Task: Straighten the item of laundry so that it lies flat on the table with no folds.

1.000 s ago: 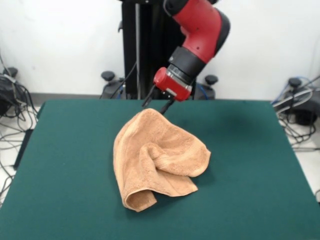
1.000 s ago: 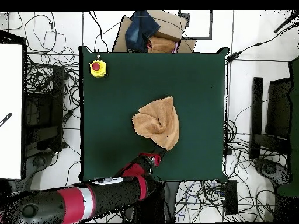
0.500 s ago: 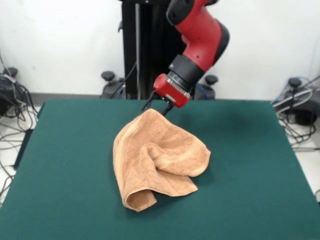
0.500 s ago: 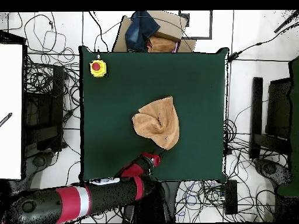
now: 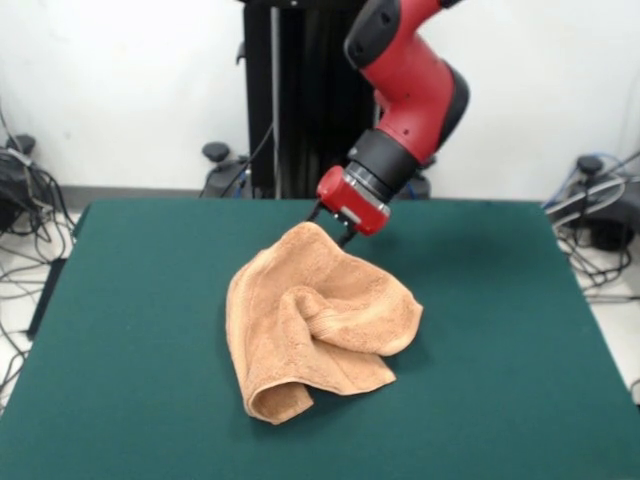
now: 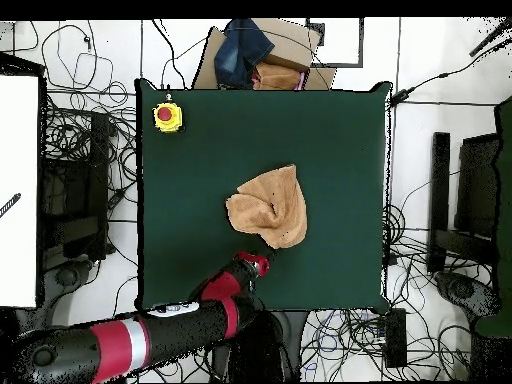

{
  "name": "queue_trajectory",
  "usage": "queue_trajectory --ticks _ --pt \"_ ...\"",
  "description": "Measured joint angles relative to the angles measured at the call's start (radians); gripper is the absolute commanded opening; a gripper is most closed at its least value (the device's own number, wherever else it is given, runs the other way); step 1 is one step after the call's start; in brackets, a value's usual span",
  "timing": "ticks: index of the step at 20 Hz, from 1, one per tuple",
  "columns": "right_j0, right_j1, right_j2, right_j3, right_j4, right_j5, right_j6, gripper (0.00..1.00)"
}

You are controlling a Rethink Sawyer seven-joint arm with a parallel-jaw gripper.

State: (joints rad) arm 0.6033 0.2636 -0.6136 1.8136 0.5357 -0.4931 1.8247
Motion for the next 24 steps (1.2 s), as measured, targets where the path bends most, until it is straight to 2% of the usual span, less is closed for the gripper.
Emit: queue_trajectory --ticks 6,12,24 --pt "0.009 -0.001 0.0 -0.009 0.026 0.0 0.0 1.0" --pt "0.009 -0.042 0.0 0.006 0.003 0.0 0.0 1.0" --pt "-0.027 -0.261 -0.008 0.137 -0.177 0.0 0.0 1.0"
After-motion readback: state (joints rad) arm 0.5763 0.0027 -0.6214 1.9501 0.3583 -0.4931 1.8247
